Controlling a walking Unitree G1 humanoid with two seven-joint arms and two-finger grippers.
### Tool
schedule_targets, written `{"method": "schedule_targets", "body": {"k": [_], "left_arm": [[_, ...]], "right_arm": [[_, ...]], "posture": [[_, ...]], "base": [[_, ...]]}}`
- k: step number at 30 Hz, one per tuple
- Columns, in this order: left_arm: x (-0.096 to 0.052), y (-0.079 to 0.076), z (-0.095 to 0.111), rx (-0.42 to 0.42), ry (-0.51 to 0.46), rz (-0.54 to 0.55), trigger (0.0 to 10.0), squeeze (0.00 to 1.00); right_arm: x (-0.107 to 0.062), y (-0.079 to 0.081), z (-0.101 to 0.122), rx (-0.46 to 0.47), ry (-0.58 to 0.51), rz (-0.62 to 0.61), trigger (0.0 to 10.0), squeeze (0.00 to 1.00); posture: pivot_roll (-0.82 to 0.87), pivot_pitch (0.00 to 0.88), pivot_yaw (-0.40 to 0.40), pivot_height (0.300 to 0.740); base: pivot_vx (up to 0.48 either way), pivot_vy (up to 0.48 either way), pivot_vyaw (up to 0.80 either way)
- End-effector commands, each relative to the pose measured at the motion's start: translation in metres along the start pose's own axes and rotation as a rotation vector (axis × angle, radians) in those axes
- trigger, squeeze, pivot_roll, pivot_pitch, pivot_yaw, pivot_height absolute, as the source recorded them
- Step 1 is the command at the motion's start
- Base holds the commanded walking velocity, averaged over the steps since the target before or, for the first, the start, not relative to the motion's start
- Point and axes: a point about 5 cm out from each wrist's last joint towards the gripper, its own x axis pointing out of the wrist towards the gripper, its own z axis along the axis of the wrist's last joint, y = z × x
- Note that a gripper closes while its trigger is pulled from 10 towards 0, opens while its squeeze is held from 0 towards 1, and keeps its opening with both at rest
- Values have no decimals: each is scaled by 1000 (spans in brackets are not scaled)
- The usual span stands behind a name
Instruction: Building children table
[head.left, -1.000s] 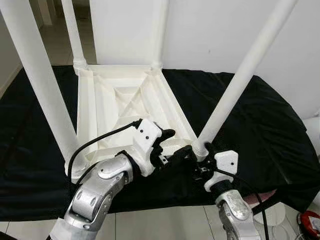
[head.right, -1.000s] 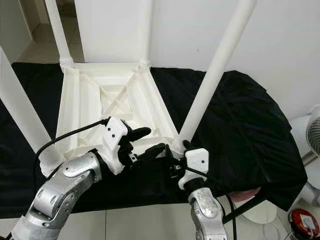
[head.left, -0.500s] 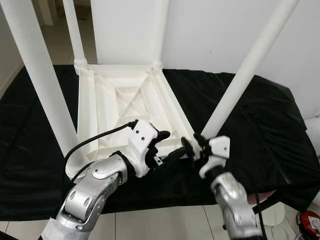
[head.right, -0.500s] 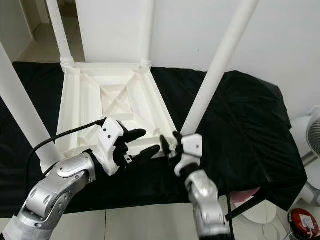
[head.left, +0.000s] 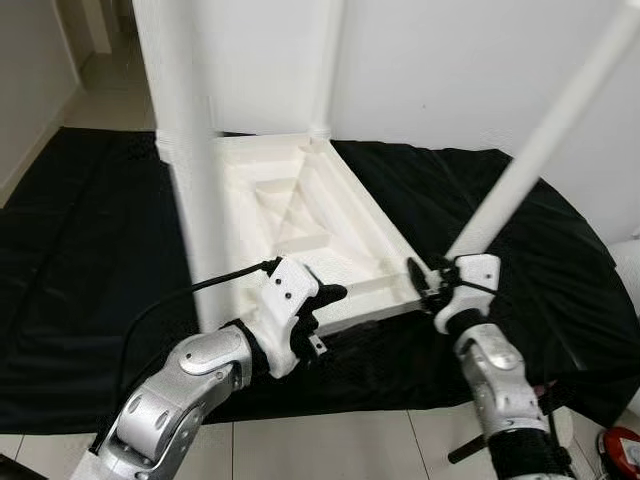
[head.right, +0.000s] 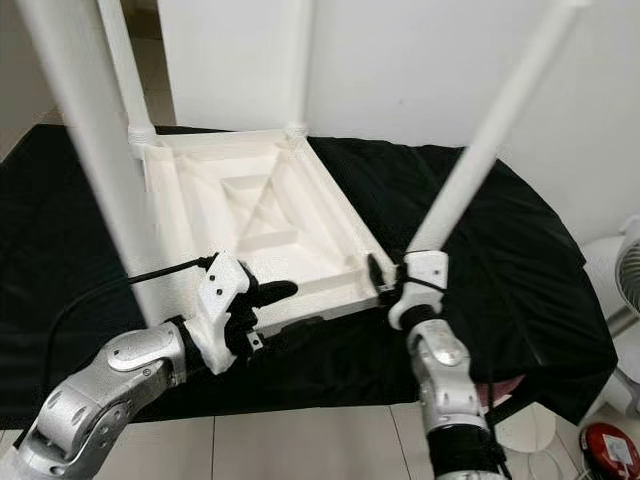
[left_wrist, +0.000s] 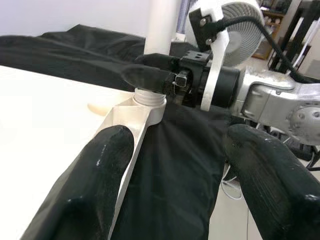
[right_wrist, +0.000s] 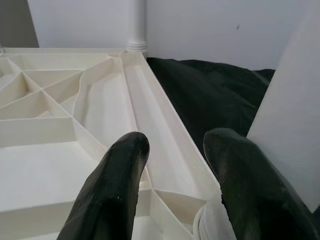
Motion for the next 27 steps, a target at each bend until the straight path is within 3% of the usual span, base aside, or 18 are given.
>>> {"method": "schedule_targets", "body": {"k": [1, 15, 21, 27], "left_arm": [[-5, -5, 4, -9, -12, -69, 10000, 0], [-31, -6, 3, -42, 14, 26, 10000, 0], [-38, -11, -7, -83, 51, 20, 10000, 0], [-47, -11, -14, -109, 65, 55, 10000, 0]], "right_arm": [[-1, -10, 0, 13, -13, -43, 10000, 0], [1, 45, -12, 67, 40, 267, 10000, 0], [-1, 58, -13, 64, 58, 371, 10000, 0], [-2, 59, -13, 57, 61, 384, 10000, 0]], "posture": [[12, 0, -109, 740], [37, 0, -133, 740], [42, 0, -139, 740], [46, 0, -144, 740]], "base": [[0, 0, 0], [0, 0, 0], [0, 0, 0], [0, 0, 0]]}}
